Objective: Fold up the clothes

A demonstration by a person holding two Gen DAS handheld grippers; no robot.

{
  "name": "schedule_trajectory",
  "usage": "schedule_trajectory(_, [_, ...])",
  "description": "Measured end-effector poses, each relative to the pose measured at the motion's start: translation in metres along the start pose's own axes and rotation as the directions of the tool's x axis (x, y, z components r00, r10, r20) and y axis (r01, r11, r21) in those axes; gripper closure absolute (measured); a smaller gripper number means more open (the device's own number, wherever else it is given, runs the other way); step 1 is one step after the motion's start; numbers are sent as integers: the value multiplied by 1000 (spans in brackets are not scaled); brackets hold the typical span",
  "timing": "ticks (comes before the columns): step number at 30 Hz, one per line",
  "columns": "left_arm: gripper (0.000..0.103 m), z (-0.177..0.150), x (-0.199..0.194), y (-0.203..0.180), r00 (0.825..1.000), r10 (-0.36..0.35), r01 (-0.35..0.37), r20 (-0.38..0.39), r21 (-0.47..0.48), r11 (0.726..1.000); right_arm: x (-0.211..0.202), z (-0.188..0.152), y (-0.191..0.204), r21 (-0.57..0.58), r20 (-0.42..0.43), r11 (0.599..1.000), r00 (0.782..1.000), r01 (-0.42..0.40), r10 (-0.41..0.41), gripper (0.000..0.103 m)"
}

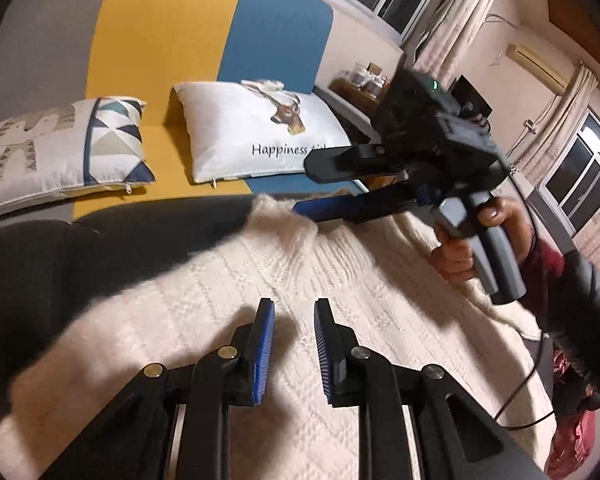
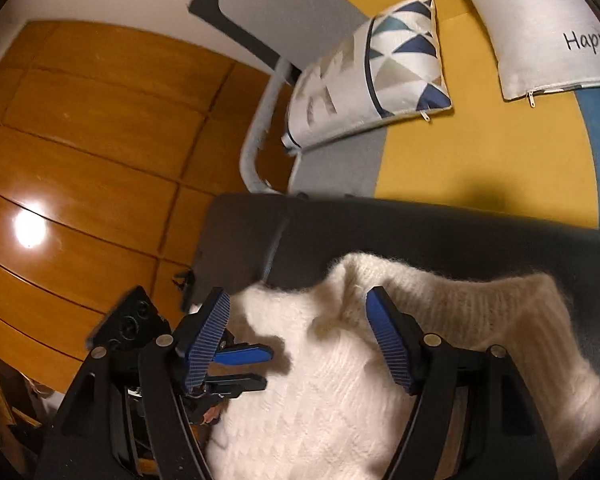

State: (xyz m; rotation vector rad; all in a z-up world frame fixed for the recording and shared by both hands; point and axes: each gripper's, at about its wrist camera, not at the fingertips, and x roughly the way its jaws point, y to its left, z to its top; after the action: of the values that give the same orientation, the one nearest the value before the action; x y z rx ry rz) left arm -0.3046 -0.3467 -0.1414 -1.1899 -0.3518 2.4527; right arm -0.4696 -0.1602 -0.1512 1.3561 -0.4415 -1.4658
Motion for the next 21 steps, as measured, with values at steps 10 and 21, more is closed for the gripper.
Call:
schedule_trajectory(10, [86, -3, 3, 5, 1000, 12, -12, -10, -44, 999, 32, 8, 34, -116, -154, 993, 988, 3, -21, 29])
schedule_trajectory(21, [86, -5, 8, -8, 995, 96, -96, -29, 21, 995, 51, 23, 12, 26, -16, 1000, 1000, 4, -4, 32])
